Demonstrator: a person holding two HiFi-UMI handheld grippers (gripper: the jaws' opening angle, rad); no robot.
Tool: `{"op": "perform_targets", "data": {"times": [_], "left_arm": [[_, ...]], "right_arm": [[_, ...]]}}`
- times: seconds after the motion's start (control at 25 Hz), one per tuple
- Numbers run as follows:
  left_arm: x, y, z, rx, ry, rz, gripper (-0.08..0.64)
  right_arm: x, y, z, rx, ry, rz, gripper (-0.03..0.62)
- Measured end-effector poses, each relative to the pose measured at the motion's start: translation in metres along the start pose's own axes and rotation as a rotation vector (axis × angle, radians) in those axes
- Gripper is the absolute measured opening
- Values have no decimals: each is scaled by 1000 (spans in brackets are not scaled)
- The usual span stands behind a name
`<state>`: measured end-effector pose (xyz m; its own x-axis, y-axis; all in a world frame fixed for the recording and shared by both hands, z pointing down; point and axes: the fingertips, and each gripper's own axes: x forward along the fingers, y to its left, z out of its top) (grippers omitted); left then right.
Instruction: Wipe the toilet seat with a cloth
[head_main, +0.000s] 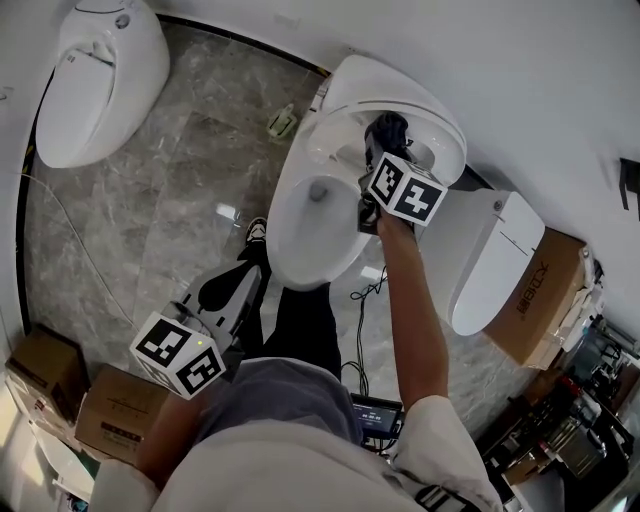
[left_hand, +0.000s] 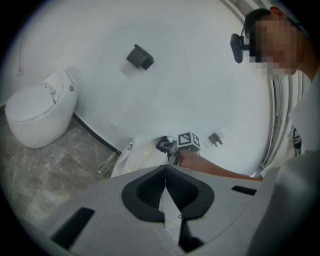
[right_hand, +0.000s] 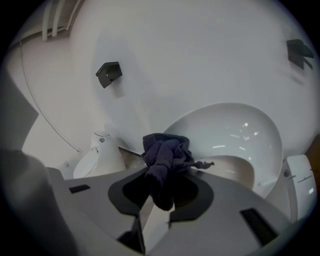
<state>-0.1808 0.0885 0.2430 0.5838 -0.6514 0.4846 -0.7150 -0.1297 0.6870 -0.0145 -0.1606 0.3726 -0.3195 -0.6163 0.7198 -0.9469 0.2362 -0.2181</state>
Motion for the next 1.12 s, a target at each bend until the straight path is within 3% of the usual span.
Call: {"op": "perform_targets", "data": {"times": [0.2, 0.4, 0.76, 1.12], "left_arm": [[-4, 15, -21, -42, 37, -7, 9], [-1, 33, -43, -28, 103, -7, 9], [13, 57, -68, -63, 142, 10, 9], [12, 80, -91, -77, 159, 30, 9]], "right_arm": [[11, 9, -12, -32, -88, -41, 83], [22, 14, -27, 7, -161, -43, 83], [23, 13, -34, 23, -292, -38, 83], [64, 22, -92, 12, -209, -17, 83]]}}
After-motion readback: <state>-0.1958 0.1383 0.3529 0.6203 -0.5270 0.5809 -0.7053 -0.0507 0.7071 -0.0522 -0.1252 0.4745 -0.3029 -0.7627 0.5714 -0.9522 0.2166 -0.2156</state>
